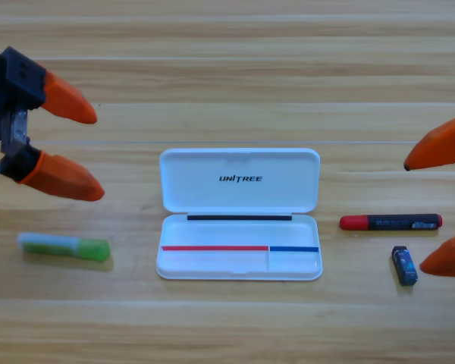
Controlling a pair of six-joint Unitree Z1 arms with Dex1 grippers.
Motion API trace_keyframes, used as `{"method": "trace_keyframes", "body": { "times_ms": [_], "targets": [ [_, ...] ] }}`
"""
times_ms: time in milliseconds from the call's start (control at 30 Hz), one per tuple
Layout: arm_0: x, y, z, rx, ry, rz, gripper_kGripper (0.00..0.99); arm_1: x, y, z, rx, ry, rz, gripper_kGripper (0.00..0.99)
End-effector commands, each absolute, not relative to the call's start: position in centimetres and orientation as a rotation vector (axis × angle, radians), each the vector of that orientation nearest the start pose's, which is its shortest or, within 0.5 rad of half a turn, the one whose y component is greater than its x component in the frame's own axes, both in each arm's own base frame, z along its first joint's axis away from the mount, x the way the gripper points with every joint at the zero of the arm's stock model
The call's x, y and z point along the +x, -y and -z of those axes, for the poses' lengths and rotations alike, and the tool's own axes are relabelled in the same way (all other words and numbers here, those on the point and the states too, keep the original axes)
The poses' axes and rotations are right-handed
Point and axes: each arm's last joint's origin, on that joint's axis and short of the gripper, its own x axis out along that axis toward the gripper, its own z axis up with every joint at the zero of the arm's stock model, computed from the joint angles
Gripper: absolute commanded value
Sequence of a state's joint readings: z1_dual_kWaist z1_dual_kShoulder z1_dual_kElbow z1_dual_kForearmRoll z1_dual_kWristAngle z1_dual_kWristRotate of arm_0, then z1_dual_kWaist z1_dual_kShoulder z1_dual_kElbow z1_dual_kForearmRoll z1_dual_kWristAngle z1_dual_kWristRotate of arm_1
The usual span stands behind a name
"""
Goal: Clean up eraser and pencils
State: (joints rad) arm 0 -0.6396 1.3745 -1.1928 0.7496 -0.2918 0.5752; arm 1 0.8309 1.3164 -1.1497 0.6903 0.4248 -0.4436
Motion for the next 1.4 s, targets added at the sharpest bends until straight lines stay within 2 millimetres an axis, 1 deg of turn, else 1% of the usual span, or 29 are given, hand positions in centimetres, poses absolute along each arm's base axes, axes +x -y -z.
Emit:
{"method": "trace_keyframes", "body": {
  "times_ms": [33,367,500,600,700,800,867,933,1000,1033,1100,1267,1400],
  "targets": [
    [16.6,14.9,-36.5,0.670,-0.691,1.140,0.911,12.4,-17.6,-35.9,-0.570,-0.694,-1.402,0.969],
    [16.6,15.1,-36.3,0.669,-0.702,1.146,0.916,12.1,-17.2,-36.3,-0.549,-0.691,-1.387,0.973],
    [16.6,15.1,-35.9,0.673,-0.712,1.149,0.920,12.2,-16.9,-36.4,-0.508,-0.723,-1.336,0.979],
    [16.6,15.1,-35.8,0.674,-0.713,1.150,0.922,13.4,-16.6,-36.4,-0.475,-0.773,-1.181,0.988],
    [16.5,15.1,-35.9,0.676,-0.708,1.151,0.922,14.5,-16.4,-35.9,-0.450,-0.865,-1.020,0.986],
    [16.5,15.1,-35.9,0.675,-0.706,1.150,0.922,15.8,-16.7,-35.3,-0.433,-0.946,-0.826,0.985],
    [16.5,15.0,-36.0,0.673,-0.705,1.149,0.922,16.5,-16.7,-35.0,-0.414,-0.968,-0.679,0.985],
    [16.4,15.0,-36.0,0.672,-0.704,1.148,0.922,16.6,-16.2,-34.4,-0.378,-0.983,-0.572,0.985],
    [16.3,14.9,-36.0,0.671,-0.707,1.148,0.922,17.1,-16.0,-34.1,-0.330,-1.004,-0.504,0.985],
    [16.3,14.9,-36.0,0.670,-0.705,1.147,0.922,17.3,-16.0,-33.8,-0.332,-1.019,-0.492,0.983],
    [16.2,14.8,-36.0,0.672,-0.706,1.148,0.922,17.6,-16.1,-32.5,-0.350,-1.069,-0.478,0.985],
    [15.9,14.6,-36.0,0.674,-0.704,1.147,0.922,19.5,-18.0,-28.3,-0.372,-1.223,-0.420,0.989],
    [15.7,14.4,-35.7,0.679,-0.709,1.150,0.922,20.9,-19.3,-25.8,-0.383,-1.270,-0.394,0.990]
  ]
}}
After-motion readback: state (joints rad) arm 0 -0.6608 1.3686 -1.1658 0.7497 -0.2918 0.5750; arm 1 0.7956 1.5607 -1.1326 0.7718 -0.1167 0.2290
